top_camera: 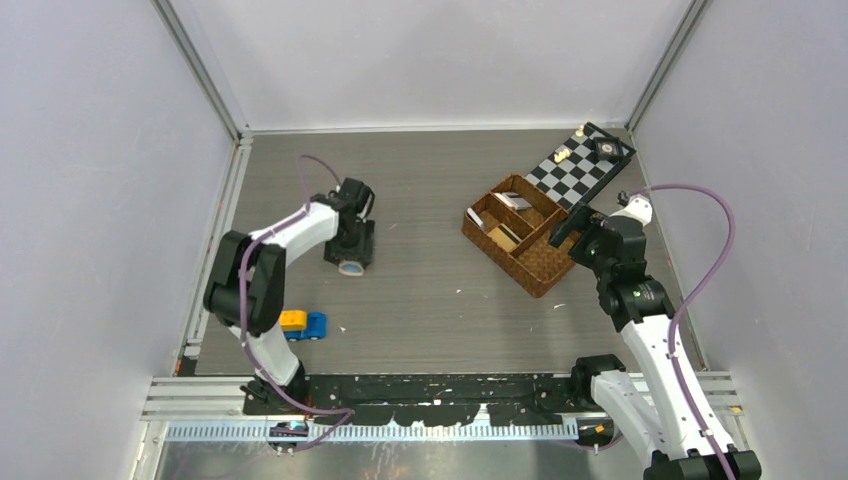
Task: Put the credit cards into the card holder
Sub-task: Move the card holder to the center of the board.
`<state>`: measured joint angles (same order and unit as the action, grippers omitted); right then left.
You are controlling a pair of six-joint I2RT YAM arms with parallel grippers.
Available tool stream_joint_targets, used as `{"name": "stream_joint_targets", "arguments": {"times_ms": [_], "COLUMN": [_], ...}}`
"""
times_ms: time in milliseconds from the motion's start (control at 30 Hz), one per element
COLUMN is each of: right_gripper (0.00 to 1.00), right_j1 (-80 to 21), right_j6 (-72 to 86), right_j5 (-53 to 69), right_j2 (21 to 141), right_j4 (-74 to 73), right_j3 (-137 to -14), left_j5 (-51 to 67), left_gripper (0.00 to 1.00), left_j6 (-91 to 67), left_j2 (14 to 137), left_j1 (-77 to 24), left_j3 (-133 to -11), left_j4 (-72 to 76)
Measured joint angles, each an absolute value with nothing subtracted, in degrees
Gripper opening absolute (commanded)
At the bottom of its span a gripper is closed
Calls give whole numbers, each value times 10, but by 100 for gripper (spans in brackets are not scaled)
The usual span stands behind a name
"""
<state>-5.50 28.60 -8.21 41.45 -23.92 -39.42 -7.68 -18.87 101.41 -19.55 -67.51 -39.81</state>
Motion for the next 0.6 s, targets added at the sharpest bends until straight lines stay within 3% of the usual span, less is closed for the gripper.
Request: {"name": "stream_joint_targets", "arguments": {"times_ms": [133,300,467,600], "right_gripper": [98,95,93,88], "right_j1": [-55,-55,-55,-57], "right_j6": [286,285,279,278], "right_j5": [-70,-44,-2,32], "right_j2": [432,455,472,472], "right_j4": [-238,-231,-228,-232], "right_j3": [-394,-394,-394,-402], "left_j5": [-76,-76,-76,-98], "left_gripper": [59,81,93,94], "left_j6": [-243,-318,-347,-345], "left_j2": [944,872,870,852], "left_j1": [-255,-367,-411,-426], "left_j3": [-597,-521,-510,-513], "left_j4": [-398,-397,-406,-433]}}
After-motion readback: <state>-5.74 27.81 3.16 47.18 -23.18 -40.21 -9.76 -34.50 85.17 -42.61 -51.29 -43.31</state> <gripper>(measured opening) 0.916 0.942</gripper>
